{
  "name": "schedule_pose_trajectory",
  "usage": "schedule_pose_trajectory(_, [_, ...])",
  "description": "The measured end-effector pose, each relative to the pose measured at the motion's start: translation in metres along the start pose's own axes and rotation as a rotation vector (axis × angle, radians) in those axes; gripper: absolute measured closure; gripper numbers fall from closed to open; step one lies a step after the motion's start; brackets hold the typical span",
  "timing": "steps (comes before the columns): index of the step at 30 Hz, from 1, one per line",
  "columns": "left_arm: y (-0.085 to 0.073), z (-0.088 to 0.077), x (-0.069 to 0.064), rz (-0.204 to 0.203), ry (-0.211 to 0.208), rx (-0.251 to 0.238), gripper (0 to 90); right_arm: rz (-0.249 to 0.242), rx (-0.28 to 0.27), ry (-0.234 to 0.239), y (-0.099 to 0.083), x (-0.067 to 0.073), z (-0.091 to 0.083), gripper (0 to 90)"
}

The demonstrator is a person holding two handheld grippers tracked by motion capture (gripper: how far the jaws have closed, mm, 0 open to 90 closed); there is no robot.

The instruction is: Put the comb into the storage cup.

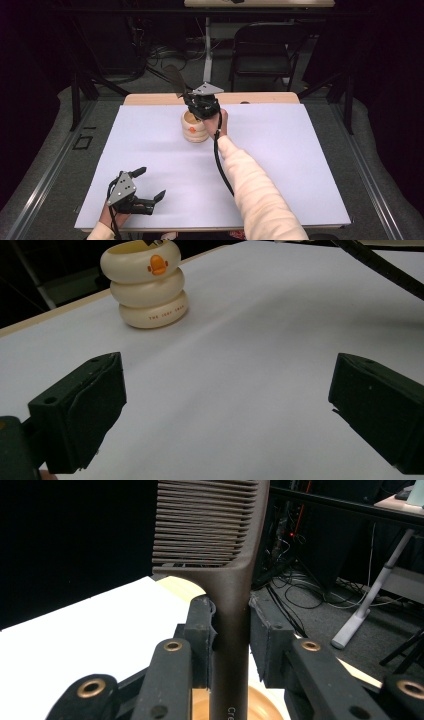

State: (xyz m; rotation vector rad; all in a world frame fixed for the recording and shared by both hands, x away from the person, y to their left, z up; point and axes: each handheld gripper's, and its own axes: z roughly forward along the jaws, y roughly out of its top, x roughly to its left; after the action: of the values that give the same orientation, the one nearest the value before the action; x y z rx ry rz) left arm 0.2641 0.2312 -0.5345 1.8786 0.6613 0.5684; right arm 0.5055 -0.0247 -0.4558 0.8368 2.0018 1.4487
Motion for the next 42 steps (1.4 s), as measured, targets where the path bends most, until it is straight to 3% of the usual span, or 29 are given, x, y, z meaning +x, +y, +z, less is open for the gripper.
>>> schedule_pose_trajectory(42, [0.000,0.000,0.000,0.001,0.000,0.000,2.0,-0.003,0.062,0.015,-0.019,0.002,0.009,71.7])
